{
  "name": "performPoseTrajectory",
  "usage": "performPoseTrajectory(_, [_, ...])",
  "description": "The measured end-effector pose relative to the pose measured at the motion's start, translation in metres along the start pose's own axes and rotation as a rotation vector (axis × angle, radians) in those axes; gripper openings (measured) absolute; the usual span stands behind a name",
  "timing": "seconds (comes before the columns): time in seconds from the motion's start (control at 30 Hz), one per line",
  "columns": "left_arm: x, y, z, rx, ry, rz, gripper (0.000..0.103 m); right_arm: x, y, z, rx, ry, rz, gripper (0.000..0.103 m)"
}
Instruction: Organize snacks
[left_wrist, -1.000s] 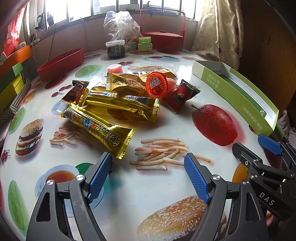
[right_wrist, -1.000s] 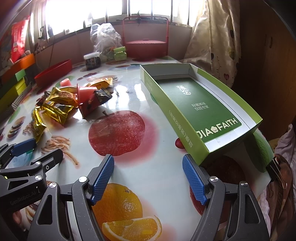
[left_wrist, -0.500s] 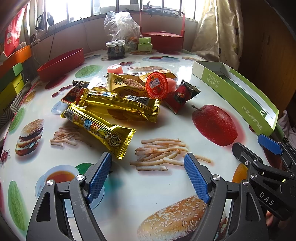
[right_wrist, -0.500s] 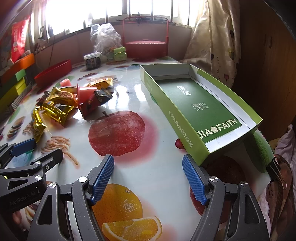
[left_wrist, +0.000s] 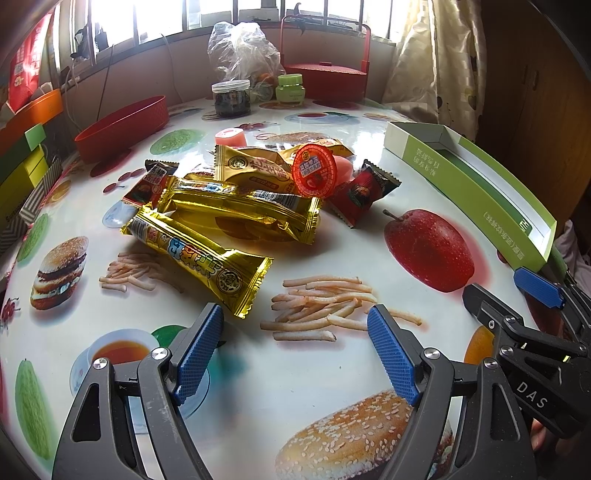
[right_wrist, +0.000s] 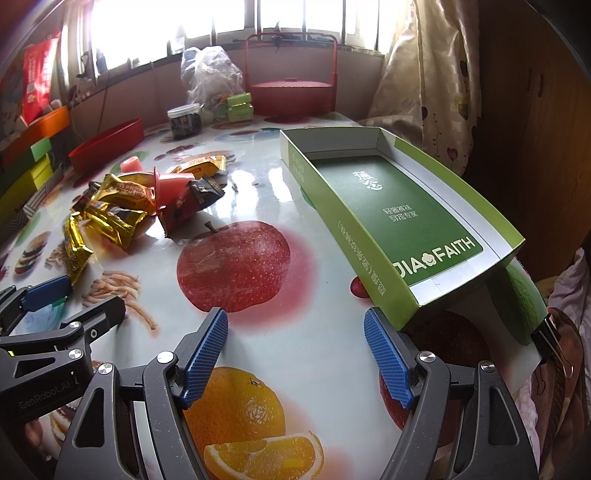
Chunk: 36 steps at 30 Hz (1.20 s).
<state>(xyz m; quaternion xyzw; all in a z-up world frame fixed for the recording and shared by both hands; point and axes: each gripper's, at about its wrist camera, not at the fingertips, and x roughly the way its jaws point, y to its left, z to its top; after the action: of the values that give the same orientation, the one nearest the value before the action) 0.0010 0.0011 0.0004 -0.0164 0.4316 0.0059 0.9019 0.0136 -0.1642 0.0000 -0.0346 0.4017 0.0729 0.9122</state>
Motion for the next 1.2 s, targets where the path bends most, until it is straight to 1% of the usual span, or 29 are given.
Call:
performPoseTrajectory(0.43, [0.0, 0.002, 0.004, -0.006, 0.013, -0.009, 0.08, 0.002, 0.0, 0.002, -0.002, 0.013, -0.001, 0.076])
performPoseTrajectory(0.57, [0.0, 0.009, 0.006, -0.016, 0.027, -0.048, 0.08, 0.005, 0.001, 0.005, -0.009, 0.035, 0.013, 0.076])
performPoseTrajectory(0.63, [-0.001, 0.014, 0.007, -0.02, 0.036, -0.052, 0.08, 0.007, 0.003, 0.008, -0.019, 0.046, 0.029, 0.076])
performPoseTrajectory(0.73, [-0.001, 0.031, 0.01, -0.068, 0.049, -0.053, 0.08, 0.009, 0.007, 0.016, -0.026, 0.056, 0.062, 0.076])
performPoseTrajectory(0.83, [0.001, 0.051, 0.017, -0.142, 0.062, -0.073, 0.08, 0.007, 0.012, 0.03, -0.04, 0.033, 0.088, 0.076])
performPoseTrajectory(0.93, [0.004, 0.065, 0.025, -0.195, 0.064, -0.083, 0.08, 0.009, 0.016, 0.045, -0.031, 0.025, 0.125, 0.076])
performPoseTrajectory(0.97, [0.005, 0.067, 0.027, -0.205, 0.066, -0.078, 0.08, 0.012, 0.018, 0.052, -0.02, 0.019, 0.147, 0.076])
performPoseTrajectory(1.03, [0.008, 0.075, 0.031, -0.231, 0.071, -0.075, 0.08, 0.018, 0.021, 0.062, -0.005, 0.027, 0.164, 0.076])
performPoseTrajectory(1.13, [0.011, 0.09, 0.033, -0.28, 0.086, -0.035, 0.08, 0.03, 0.028, 0.076, -0.002, 0.038, 0.19, 0.076])
performPoseTrajectory(1.2, [0.013, 0.095, 0.034, -0.294, 0.09, -0.027, 0.08, 0.04, 0.033, 0.082, 0.001, 0.049, 0.2, 0.076])
